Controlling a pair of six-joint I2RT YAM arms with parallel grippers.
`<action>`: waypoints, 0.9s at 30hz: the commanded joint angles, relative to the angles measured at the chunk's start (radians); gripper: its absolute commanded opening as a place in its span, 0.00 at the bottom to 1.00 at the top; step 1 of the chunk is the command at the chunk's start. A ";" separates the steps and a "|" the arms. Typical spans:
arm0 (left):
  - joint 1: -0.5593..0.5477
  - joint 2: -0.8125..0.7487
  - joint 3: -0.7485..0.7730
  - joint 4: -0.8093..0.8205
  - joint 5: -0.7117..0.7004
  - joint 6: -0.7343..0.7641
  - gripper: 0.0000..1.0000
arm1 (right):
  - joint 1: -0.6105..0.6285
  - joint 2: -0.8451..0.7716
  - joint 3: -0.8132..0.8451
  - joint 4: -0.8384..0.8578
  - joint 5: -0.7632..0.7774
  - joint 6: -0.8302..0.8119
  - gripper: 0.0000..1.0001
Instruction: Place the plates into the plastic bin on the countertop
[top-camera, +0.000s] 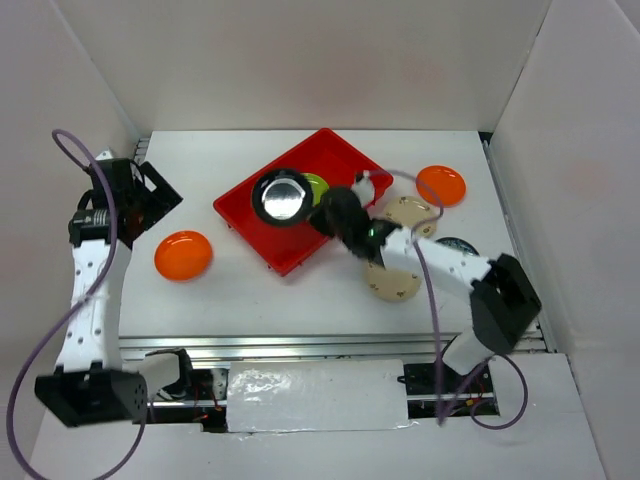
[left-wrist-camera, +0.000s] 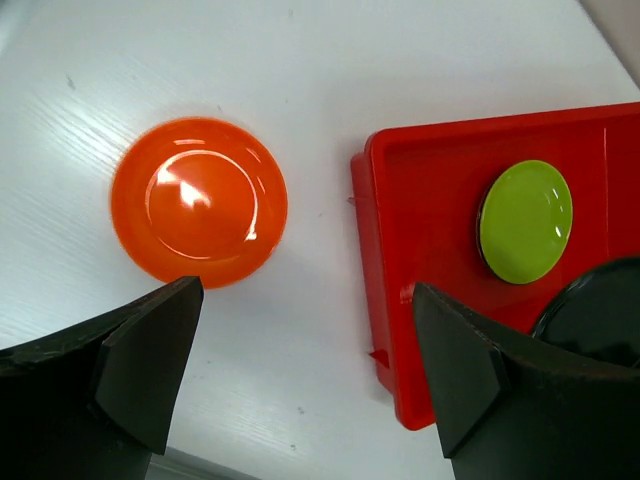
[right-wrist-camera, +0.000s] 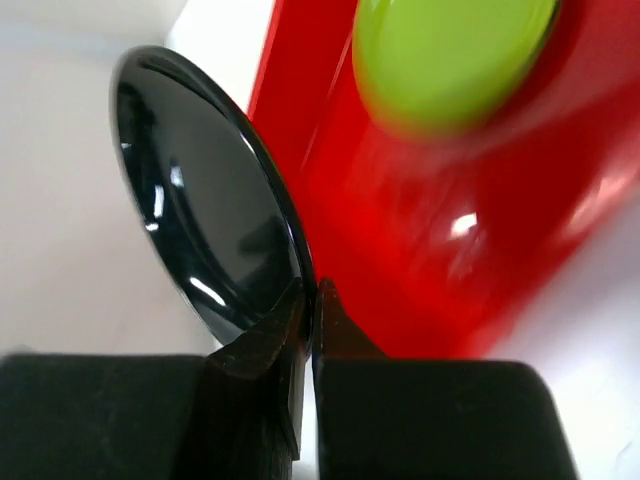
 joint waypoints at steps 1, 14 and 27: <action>0.098 0.134 -0.040 0.082 0.266 -0.062 0.99 | -0.228 0.242 0.338 -0.198 -0.257 -0.376 0.00; 0.347 0.144 -0.288 0.162 0.308 -0.017 0.99 | -0.445 0.736 0.904 -0.422 -0.492 -0.581 0.00; 0.364 -0.028 -0.503 0.156 0.265 -0.060 0.99 | -0.442 0.618 0.745 -0.344 -0.507 -0.622 1.00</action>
